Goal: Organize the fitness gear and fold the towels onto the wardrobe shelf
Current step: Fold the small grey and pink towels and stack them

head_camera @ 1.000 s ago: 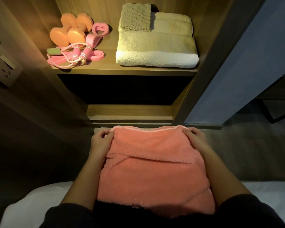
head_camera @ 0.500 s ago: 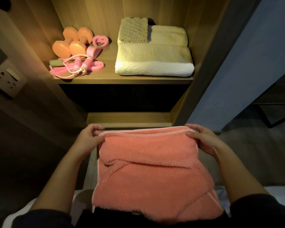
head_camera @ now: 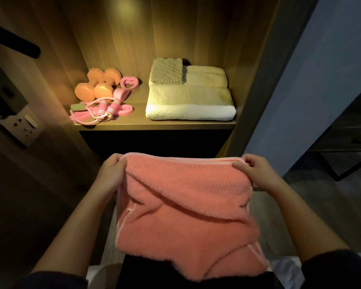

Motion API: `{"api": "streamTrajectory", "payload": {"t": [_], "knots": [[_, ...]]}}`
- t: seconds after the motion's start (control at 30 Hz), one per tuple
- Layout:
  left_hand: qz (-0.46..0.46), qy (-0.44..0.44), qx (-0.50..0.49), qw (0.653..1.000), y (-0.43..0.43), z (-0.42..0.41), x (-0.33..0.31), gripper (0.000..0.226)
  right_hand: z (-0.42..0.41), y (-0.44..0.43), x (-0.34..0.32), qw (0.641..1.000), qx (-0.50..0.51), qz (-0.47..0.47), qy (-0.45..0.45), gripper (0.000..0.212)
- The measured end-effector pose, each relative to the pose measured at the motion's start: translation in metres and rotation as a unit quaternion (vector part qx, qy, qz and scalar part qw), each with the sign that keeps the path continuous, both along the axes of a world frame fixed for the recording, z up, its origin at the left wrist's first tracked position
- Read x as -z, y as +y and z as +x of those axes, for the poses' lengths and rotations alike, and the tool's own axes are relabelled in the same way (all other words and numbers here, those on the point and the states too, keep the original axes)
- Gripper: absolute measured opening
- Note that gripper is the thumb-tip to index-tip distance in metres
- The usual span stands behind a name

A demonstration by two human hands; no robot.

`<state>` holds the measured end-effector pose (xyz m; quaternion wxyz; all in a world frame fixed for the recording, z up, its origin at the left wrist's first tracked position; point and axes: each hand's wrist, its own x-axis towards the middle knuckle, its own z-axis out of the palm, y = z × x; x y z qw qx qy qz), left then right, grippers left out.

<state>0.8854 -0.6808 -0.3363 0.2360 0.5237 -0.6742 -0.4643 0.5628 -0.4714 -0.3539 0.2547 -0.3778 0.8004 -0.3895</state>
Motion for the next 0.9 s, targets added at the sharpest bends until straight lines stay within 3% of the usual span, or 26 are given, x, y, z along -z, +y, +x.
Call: {"api": "streamTrajectory", "payload": {"t": [0.1,0.27,0.37,0.57,0.7,0.8,0.9], "knots": [[-0.084,-0.025,-0.015,0.996,-0.015,-0.008,-0.019,0.021,-0.007,0.0,-0.025,0.998,-0.056,-0.02,0.021,0.01],[-0.137,-0.073,0.043,0.987,-0.026,-0.015,-0.035,0.02,-0.009,0.002,-0.045,0.986,-0.096,-0.025,0.131,0.012],[-0.142,-0.078,0.056,0.985,-0.027,-0.021,-0.042,0.023,-0.006,0.004,-0.049,0.987,-0.089,-0.051,0.123,0.009],[-0.148,-0.057,0.09,0.983,-0.021,-0.023,-0.051,0.023,0.007,0.0,-0.055,0.98,-0.032,-0.177,0.082,0.023],[-0.166,-0.033,0.123,0.978,-0.021,-0.025,-0.056,0.023,0.008,-0.007,-0.066,0.963,0.003,-0.263,0.064,0.013],[-0.17,-0.024,0.135,0.976,-0.03,-0.024,-0.064,0.021,0.002,-0.012,-0.078,0.959,-0.001,-0.279,0.056,0.015],[-0.174,-0.03,0.157,0.972,-0.042,-0.02,-0.075,0.017,-0.006,-0.012,-0.092,0.959,-0.051,-0.256,0.108,0.023]]}}
